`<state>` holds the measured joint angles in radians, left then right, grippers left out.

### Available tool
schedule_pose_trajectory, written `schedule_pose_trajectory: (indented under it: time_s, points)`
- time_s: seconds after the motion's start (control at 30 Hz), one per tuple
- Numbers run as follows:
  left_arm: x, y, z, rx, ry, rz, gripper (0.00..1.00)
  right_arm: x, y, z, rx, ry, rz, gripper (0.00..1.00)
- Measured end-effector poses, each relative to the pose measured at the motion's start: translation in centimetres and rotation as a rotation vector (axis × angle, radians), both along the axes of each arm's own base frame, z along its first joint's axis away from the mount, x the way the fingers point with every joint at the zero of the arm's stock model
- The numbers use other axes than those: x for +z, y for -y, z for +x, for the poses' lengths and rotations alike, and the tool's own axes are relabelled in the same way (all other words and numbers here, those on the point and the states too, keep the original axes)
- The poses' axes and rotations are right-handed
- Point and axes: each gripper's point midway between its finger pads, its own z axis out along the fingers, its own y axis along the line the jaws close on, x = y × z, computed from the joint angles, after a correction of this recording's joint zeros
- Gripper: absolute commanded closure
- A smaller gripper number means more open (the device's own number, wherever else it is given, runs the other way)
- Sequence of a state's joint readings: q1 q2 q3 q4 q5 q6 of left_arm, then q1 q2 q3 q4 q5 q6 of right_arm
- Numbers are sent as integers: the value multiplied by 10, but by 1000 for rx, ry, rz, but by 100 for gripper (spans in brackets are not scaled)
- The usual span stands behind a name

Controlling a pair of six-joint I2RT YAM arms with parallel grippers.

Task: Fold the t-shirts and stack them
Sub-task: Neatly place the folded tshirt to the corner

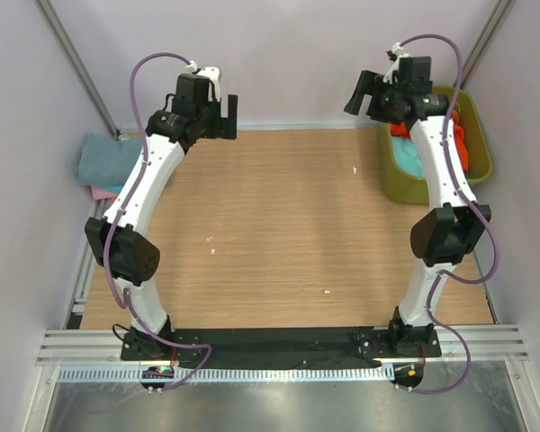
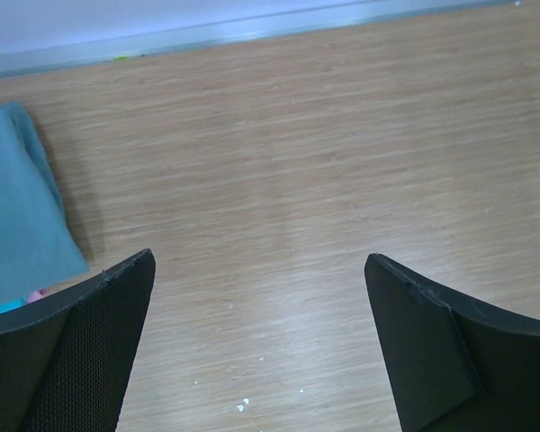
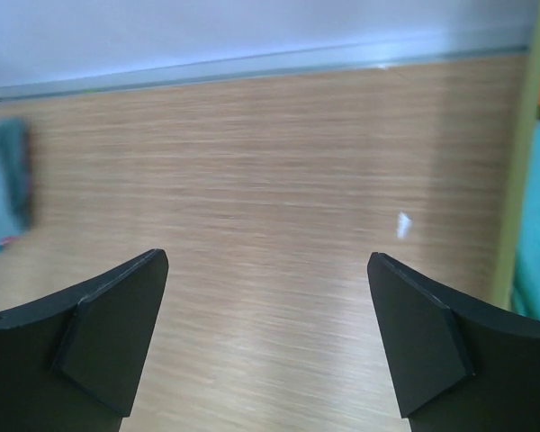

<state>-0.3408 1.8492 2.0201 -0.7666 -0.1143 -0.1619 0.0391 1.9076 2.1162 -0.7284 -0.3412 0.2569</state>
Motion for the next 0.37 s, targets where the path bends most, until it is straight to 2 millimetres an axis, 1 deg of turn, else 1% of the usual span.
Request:
schedule_pose_trajectory:
  time_s: [0.03,0.07,0.13,0.17,0.23,0.3,0.37]
  points:
    - [4,-1,1,13,12,-5,0,-11,5,4,-65,-30,-59,0]
    - [6,-3,1,24,20,-6,0,-19,5,5,-95,-48,-95,0]
    - [8,-5,3,37,30,-3,0,-35,-1,1,-128,-89,-177,0]
    - [7,-6,4,42,30,2,0,-39,-8,-3,-126,-100,-210,0]
    - [6,-8,6,50,32,18,0,-41,-20,-7,-113,-96,-251,0]
    - [5,-10,8,51,37,38,0,-37,-40,-10,-75,-68,-263,0]
    - [2,-13,10,54,38,64,0,-36,-55,-13,-42,-41,-273,0]
